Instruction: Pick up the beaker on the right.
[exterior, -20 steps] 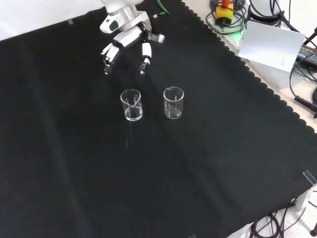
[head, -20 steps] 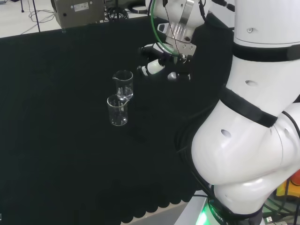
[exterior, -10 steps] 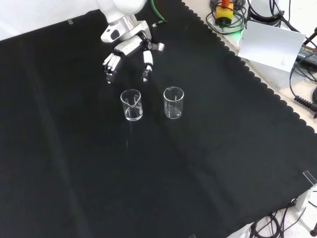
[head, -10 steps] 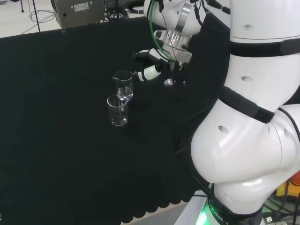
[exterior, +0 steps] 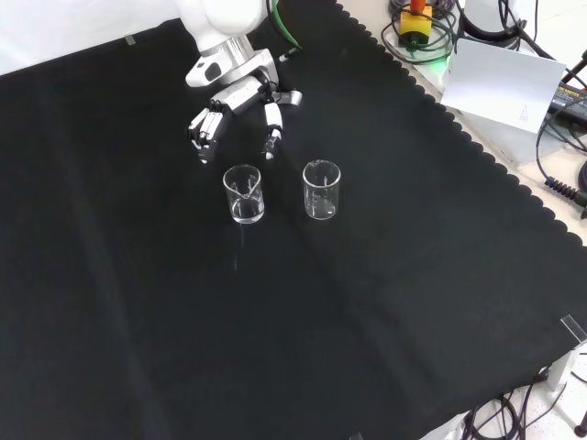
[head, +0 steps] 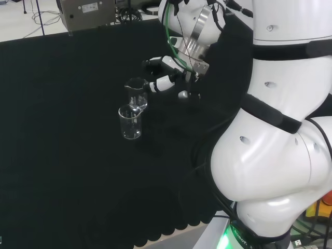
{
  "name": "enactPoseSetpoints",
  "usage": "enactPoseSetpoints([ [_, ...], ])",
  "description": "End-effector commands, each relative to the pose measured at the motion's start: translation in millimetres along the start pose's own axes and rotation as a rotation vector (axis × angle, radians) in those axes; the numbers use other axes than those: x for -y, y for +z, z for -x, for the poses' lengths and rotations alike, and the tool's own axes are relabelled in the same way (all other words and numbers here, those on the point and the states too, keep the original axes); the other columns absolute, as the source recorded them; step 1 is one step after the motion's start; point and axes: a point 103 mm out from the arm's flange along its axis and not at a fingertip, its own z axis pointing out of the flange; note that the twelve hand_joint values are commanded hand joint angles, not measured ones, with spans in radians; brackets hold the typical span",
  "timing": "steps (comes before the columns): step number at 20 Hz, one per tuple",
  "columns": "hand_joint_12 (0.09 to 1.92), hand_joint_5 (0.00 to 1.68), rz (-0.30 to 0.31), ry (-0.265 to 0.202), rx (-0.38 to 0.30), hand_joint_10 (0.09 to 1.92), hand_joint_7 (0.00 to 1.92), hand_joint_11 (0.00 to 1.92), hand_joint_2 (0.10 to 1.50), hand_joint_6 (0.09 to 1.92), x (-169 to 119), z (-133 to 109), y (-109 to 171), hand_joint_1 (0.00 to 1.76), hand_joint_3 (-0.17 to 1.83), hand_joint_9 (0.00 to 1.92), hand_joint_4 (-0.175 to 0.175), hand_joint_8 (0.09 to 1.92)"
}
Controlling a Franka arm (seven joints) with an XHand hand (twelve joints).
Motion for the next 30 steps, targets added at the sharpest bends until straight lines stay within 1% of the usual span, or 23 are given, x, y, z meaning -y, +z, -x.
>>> enactPoseSetpoints([
  [1, 1.38, 0.52, 0.001, -0.013, -0.031, 0.66, 0.44, 0.17, 0.58, 0.09, -5, 7, 13, 0.75, 0.54, 0.55, -0.052, 0.74],
  [8, 1.38, 0.52, 0.018, -0.027, -0.071, 0.63, 0.43, 0.18, 0.58, 0.09, -10, 12, 27, 0.75, 0.53, 0.56, -0.054, 0.73],
  [12, 1.38, 0.49, 0.019, -0.054, -0.112, 0.62, 0.39, 0.18, 0.58, 0.09, -16, 13, 36, 0.75, 0.53, 0.53, -0.055, 0.72],
  [16, 1.38, 0.47, 0.011, -0.07, -0.128, 0.62, 0.36, 0.18, 0.57, 0.09, -17, 19, 41, 0.75, 0.52, 0.5, -0.055, 0.71],
  [17, 1.38, 0.46, 0.001, -0.077, -0.136, 0.62, 0.35, 0.19, 0.57, 0.09, -18, 20, 42, 0.75, 0.52, 0.5, -0.055, 0.71],
  [19, 1.38, 0.46, 0.023, -0.079, -0.127, 0.62, 0.34, 0.19, 0.57, 0.09, -17, 20, 42, 0.75, 0.52, 0.5, -0.056, 0.71],
  [23, 1.36, 0.45, 0.057, -0.089, -0.152, 0.63, 0.35, 0.21, 0.57, 0.09, -21, 17, 44, 0.76, 0.51, 0.51, -0.058, 0.73],
  [30, 1.35, 0.47, 0.044, -0.096, -0.163, 0.64, 0.36, 0.22, 0.57, 0.09, -26, 16, 56, 0.78, 0.51, 0.52, -0.06, 0.74],
])
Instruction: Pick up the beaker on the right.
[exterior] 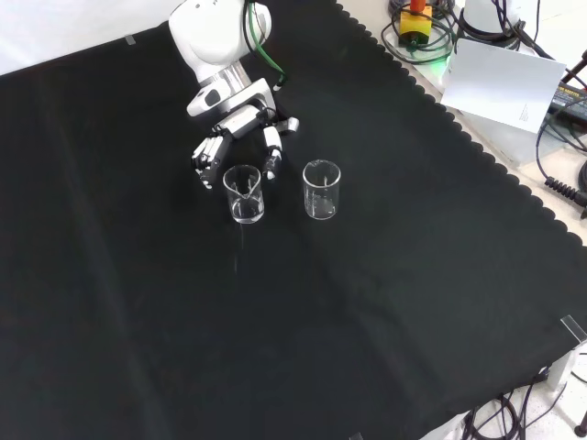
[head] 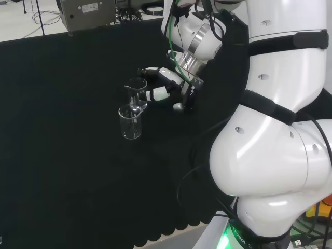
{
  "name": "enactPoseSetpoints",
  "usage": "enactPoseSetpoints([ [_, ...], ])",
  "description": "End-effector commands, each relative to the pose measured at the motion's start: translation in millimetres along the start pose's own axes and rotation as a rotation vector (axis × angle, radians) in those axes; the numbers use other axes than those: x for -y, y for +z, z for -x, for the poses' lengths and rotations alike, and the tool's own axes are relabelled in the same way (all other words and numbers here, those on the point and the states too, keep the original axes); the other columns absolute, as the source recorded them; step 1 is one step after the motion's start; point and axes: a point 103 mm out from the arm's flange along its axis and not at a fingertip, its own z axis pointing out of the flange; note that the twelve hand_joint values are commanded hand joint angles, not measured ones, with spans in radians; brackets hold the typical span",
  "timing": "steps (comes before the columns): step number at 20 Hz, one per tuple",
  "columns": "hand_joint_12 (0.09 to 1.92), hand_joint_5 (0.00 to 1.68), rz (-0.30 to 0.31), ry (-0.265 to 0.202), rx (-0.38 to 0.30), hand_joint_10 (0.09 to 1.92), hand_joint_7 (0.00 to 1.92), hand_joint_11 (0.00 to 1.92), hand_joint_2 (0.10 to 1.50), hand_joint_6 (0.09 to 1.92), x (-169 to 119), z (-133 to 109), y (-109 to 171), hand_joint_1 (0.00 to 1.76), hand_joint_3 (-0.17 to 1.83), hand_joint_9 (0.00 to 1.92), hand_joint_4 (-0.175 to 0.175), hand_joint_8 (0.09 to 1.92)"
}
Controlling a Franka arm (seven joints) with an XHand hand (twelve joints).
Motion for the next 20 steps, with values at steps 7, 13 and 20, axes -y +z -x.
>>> enactPoseSetpoints([
  [7, 1.35, 0.47, -0.01, -0.01, -0.004, 0.64, 0.36, 0.23, 0.57, 0.09, -12, -1, 16, 0.79, 0.51, 0.52, -0.061, 0.74],
  [13, 1.35, 0.48, 0.0, 0.001, -0.026, 0.63, 0.37, 0.23, 0.57, 0.09, -12, 3, 17, 0.79, 0.51, 0.52, -0.061, 0.74],
  [20, 1.35, 0.49, -0.004, -0.012, -0.023, 0.63, 0.37, 0.23, 0.57, 0.09, -16, 0, 21, 0.8, 0.51, 0.53, -0.062, 0.74],
])
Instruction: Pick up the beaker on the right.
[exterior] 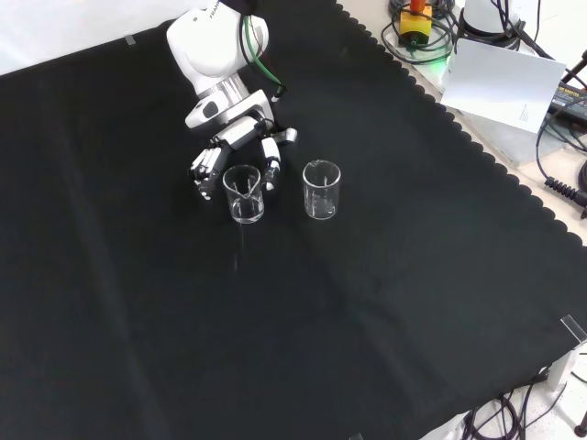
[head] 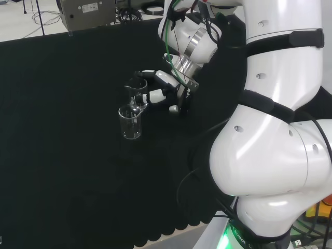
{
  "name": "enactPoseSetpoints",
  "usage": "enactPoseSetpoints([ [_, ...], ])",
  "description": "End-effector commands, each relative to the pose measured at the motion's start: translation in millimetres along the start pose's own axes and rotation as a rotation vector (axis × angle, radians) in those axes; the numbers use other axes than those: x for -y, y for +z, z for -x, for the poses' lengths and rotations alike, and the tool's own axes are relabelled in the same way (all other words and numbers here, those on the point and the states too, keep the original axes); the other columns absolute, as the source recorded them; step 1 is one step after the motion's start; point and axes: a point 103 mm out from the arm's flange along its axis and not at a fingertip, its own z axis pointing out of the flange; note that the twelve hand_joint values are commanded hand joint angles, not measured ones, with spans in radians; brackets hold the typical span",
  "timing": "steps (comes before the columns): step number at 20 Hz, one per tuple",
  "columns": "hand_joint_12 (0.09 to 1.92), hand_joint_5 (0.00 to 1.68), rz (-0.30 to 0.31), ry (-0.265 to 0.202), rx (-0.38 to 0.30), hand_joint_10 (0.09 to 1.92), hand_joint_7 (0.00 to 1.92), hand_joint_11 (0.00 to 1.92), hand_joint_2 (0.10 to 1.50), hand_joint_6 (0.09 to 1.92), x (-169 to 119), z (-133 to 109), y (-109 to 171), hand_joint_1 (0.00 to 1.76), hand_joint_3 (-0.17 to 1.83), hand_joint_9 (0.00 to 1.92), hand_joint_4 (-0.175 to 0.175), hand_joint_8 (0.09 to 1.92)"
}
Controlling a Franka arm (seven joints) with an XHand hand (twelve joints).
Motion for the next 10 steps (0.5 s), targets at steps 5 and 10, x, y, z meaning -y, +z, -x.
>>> enactPoseSetpoints([
  [5, 1.35, 0.51, -0.009, -0.028, -0.015, 0.64, 0.39, 0.23, 0.57, 0.09, -6.7, -7.6, 7.7, 0.81, 0.51, 0.55, -0.063, 0.74],
  [10, 1.35, 0.52, -0.008, -0.021, -0.021, 0.63, 0.39, 0.23, 0.56, 0.09, -9.9, -10.0, 10.5, 0.81, 0.51, 0.56, -0.063, 0.74],
])
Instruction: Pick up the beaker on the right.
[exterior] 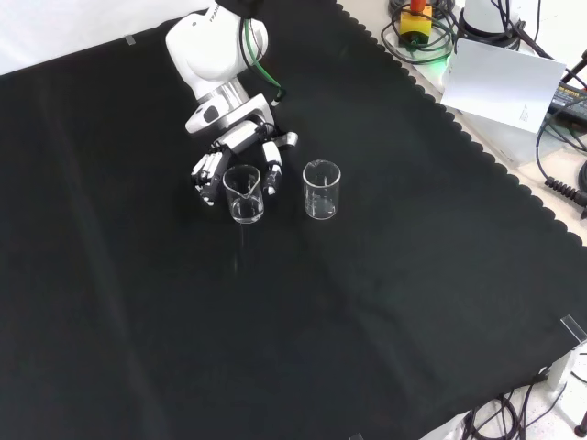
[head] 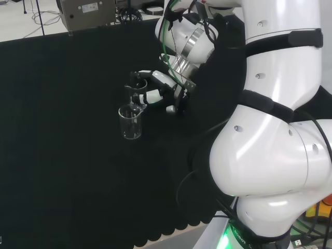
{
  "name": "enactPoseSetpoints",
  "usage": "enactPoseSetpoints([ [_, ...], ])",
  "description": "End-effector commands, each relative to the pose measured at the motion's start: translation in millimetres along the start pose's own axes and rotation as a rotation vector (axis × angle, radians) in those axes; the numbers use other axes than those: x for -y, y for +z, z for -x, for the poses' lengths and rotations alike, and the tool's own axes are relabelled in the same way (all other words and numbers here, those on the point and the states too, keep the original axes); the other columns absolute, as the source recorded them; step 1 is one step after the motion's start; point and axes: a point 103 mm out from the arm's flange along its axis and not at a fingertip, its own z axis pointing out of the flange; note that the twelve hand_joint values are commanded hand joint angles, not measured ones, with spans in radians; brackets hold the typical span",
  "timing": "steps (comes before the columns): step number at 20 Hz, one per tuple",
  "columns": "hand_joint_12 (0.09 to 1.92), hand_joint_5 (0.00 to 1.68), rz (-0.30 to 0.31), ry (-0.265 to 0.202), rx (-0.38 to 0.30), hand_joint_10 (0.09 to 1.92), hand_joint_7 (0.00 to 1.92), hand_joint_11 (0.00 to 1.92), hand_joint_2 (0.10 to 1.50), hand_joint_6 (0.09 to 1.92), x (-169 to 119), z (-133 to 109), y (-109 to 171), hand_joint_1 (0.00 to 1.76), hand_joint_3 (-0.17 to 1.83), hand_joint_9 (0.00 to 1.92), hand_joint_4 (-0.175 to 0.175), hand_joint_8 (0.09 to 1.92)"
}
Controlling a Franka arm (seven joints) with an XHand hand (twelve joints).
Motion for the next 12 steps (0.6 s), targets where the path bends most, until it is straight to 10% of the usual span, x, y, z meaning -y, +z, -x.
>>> enactPoseSetpoints([
  [1, 1.35, 0.52, -0.001, 0.006, -0.012, 0.63, 0.4, 0.23, 0.56, 0.09, -2.4, -1.6, 2.8, 0.81, 0.52, 0.56, -0.063, 0.74],
  [9, 1.34, 0.58, -0.027, 0.038, -0.046, 0.58, 0.46, 0.24, 0.57, 0.11, -6.1, 3.7, 5.7, 0.82, 0.52, 0.63, -0.061, 0.72],
  [12, 1.32, 0.72, -0.017, 0.046, -0.066, 0.56, 0.59, 0.35, 0.61, 0.66, -9.9, 3.6, 6.4, 0.97, 0.58, 0.76, -0.06, 0.72],
])
